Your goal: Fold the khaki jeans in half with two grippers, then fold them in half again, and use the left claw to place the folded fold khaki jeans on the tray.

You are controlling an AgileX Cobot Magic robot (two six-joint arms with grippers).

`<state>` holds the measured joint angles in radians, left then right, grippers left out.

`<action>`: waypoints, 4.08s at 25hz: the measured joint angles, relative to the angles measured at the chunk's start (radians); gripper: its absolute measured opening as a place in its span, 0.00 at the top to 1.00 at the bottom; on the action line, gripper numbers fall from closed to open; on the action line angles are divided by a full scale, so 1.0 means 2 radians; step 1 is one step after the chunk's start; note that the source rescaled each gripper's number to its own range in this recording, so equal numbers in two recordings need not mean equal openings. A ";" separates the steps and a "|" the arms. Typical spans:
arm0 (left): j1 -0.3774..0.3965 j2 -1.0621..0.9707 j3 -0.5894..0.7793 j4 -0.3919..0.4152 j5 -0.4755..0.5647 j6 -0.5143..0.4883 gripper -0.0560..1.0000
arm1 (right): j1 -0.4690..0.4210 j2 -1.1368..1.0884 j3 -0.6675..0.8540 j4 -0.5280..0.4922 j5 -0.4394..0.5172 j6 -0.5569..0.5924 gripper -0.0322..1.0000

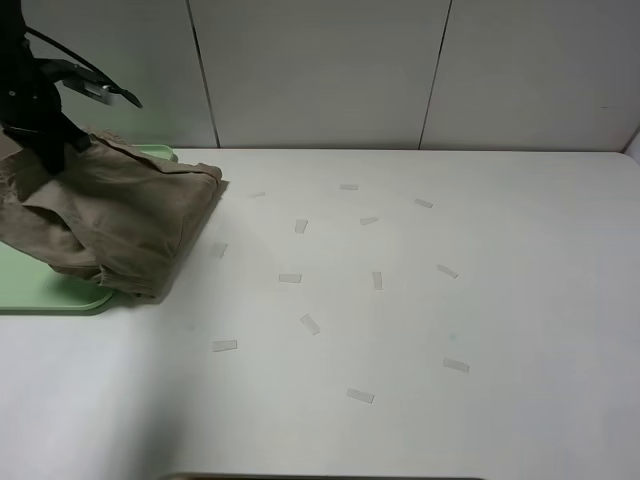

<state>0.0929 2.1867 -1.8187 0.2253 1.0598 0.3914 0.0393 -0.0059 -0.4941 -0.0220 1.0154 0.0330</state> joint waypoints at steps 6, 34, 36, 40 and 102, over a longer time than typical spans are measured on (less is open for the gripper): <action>0.029 0.000 0.000 0.007 -0.021 -0.039 0.92 | 0.000 0.000 0.000 0.000 0.000 0.000 0.00; 0.092 0.000 0.065 0.054 -0.116 -0.101 0.93 | 0.000 0.000 0.000 0.000 0.000 0.000 0.00; 0.092 0.000 0.065 0.053 -0.117 -0.101 0.88 | 0.000 0.000 0.000 0.000 0.000 0.000 0.00; 0.092 0.000 0.065 0.052 -0.124 -0.102 0.53 | 0.000 0.000 0.000 0.000 0.000 0.000 0.00; 0.030 -0.972 0.553 -0.078 -0.036 -0.157 0.00 | 0.000 0.000 0.000 0.000 0.000 0.000 0.00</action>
<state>0.1527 0.2428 -0.7134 0.0696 0.9872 0.0781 0.0393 -0.0059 -0.4941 -0.0220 1.0154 0.0330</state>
